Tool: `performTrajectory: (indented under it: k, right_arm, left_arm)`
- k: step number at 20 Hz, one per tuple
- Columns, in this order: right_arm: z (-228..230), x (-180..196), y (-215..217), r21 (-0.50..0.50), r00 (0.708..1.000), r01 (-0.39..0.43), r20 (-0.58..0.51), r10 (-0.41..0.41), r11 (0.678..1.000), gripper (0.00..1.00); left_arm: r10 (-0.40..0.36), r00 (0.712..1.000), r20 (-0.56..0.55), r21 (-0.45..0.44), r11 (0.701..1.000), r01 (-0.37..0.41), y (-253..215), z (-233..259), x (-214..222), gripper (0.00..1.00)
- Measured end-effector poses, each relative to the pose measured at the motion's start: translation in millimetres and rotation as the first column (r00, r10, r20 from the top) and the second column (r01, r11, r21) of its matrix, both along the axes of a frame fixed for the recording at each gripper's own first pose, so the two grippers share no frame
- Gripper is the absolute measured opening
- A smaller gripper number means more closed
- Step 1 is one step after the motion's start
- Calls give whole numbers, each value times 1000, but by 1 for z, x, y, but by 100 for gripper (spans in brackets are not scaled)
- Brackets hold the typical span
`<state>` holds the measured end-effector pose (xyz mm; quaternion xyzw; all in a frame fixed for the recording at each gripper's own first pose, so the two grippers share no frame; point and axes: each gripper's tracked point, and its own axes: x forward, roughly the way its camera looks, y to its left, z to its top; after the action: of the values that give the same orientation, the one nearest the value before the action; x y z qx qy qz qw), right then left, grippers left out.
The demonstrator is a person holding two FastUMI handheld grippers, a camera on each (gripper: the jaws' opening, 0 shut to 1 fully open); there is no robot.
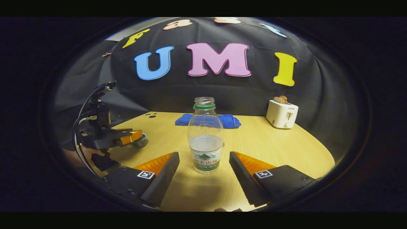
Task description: Open the teacup lid with one hand, grasp the water bottle and pour water into the teacup with the other hand; after pouring, place the water bottle on the coaster and then close the teacup lid.
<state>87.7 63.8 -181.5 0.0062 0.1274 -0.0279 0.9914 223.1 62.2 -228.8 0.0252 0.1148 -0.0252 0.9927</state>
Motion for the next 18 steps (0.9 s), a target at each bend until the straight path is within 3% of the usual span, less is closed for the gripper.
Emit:
performTrajectory:
  k: [1,2,7,8,9,13,14,18]
  right_arm:
    - [0,1,0,2,1000,2,7,-2,1000,98]
    - [0,4,2,6,1000,1,13,-1,1000,98]
    - [-8,13,0,20,999,22,40,-22,1000,98]
    - [-10,13,-1,29,999,27,42,-29,999,98]
    - [-12,13,-1,37,999,29,43,-31,999,98]
    - [-16,17,2,19,999,17,51,-18,1000,98]
    - [-17,18,2,14,998,15,55,-15,1000,98]
    - [-19,30,1,37,998,22,60,-24,999,98]
  left_arm:
    - [0,1000,-1,6,1000,0,1,-4,-1,57]
    - [-8,1000,1,4,1000,8,0,-8,-1,56]
    - [-23,999,39,56,998,21,-4,-9,3,42]
    - [-24,999,43,69,997,21,-4,-8,3,45]
    - [-23,999,47,73,997,20,-4,-9,5,34]
    - [-19,998,62,69,997,15,-2,-7,5,29]
    - [-17,998,63,70,997,13,-1,-6,5,24]
    - [-4,998,63,59,998,0,-1,-5,4,24]
